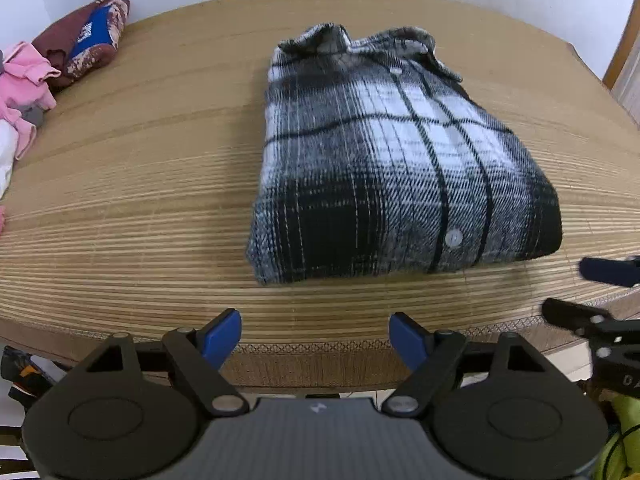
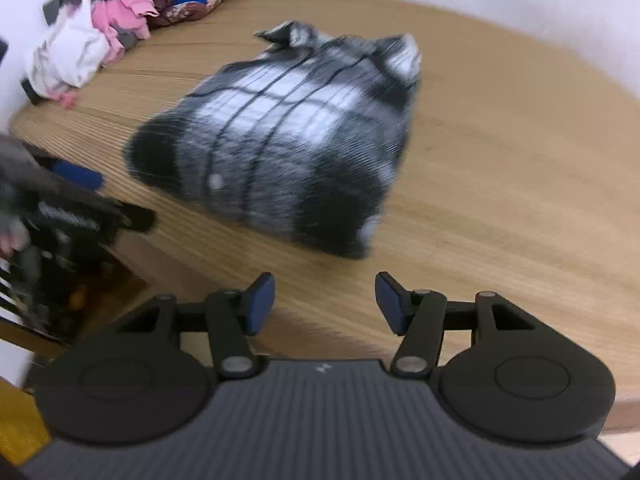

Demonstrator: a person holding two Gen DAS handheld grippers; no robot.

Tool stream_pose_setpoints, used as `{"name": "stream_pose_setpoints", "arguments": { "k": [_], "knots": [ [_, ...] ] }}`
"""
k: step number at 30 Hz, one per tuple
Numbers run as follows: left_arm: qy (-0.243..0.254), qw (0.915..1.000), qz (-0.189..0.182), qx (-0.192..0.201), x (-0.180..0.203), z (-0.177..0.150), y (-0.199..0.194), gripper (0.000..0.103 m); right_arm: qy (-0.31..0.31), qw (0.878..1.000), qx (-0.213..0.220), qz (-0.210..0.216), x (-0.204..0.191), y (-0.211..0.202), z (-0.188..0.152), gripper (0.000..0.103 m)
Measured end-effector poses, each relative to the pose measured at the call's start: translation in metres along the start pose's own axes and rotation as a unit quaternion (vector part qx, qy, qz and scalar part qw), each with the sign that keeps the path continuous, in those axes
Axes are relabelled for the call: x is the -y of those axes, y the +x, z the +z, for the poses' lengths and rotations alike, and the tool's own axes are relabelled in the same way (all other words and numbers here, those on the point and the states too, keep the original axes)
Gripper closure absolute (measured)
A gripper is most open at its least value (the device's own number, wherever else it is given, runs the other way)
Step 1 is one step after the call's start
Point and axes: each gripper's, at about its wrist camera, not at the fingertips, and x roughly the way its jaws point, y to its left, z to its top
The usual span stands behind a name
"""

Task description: Fold clothes

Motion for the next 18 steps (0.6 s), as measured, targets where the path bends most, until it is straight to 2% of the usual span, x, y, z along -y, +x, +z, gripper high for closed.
{"name": "stream_pose_setpoints", "arguments": {
  "k": [4, 6, 10, 14, 18],
  "knots": [
    [0.002, 1.0000, 0.003, 0.004, -0.004, 0.005, 0.011, 0.020, 0.009, 1.000, -0.005, -0.001, -0.005, 0.018, 0.010, 0.045],
    [0.003, 1.0000, 0.000, -0.007, -0.007, 0.011, 0.022, 0.020, 0.016, 1.000, -0.015, -0.002, -0.006, 0.027, 0.015, 0.045],
    [0.007, 0.9997, -0.018, -0.012, -0.016, 0.029, 0.034, 0.020, 0.031, 0.999, -0.032, -0.005, -0.008, 0.044, 0.026, 0.044],
    [0.036, 0.9979, -0.047, -0.025, -0.020, 0.055, 0.046, 0.020, 0.062, 0.997, -0.037, -0.019, -0.004, 0.055, 0.042, 0.044],
    [0.077, 0.9959, -0.046, -0.010, -0.024, 0.086, 0.060, 0.020, 0.094, 0.995, -0.032, -0.026, 0.005, 0.073, 0.065, 0.042]
  ]
}}
